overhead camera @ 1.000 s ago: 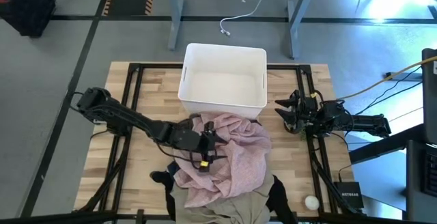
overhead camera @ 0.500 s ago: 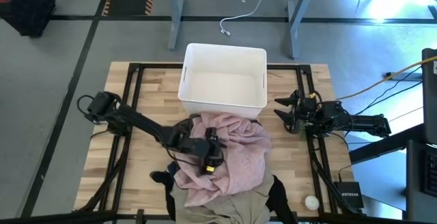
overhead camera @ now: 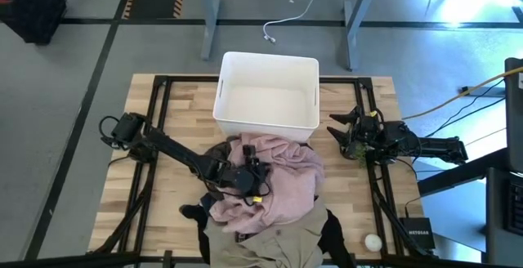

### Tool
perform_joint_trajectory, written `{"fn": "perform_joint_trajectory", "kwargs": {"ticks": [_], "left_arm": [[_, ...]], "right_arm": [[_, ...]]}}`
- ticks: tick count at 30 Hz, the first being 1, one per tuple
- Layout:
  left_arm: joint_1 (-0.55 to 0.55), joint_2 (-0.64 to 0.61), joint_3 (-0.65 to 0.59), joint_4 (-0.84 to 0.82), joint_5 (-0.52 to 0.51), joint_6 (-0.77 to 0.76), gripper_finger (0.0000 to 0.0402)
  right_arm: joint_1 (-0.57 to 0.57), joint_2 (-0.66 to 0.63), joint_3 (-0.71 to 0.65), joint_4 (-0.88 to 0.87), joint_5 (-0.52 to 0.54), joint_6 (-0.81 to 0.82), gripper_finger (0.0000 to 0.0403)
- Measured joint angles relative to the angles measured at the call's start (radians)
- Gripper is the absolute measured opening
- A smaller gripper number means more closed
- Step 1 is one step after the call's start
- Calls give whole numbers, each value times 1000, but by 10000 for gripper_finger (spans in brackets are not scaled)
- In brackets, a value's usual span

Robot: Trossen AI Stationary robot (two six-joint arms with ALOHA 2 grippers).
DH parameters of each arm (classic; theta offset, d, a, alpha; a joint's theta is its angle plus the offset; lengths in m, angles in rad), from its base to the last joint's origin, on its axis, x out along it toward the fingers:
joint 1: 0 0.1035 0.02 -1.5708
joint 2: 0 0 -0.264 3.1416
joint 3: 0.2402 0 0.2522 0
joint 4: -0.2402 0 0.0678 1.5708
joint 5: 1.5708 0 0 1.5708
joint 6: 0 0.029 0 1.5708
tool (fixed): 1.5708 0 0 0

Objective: Sort clothes
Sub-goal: Put the pink shirt into the white laundry bin

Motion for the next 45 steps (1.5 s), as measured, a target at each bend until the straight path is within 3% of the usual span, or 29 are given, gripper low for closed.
{"fn": "perform_joint_trajectory", "kwargs": {"ticks": [3,15,25,31,36,41,45], "left_arm": [[-7,-1,0,85,-48,84,10],[-10,-63,226,149,-47,290,2],[32,-161,450,199,-46,565,1],[107,-207,611,345,9,788,0],[189,-216,796,478,158,927,0],[286,-222,918,535,232,872,0],[378,-225,924,384,191,830,0]], "right_arm": [[0,0,0,0,11,-1,260],[0,0,0,1,54,-3,259],[0,0,0,9,56,-3,259],[0,0,0,8,116,-3,259],[0,0,0,10,116,-2,259],[0,0,0,7,116,11,259],[0,0,0,8,117,23,259]]}}
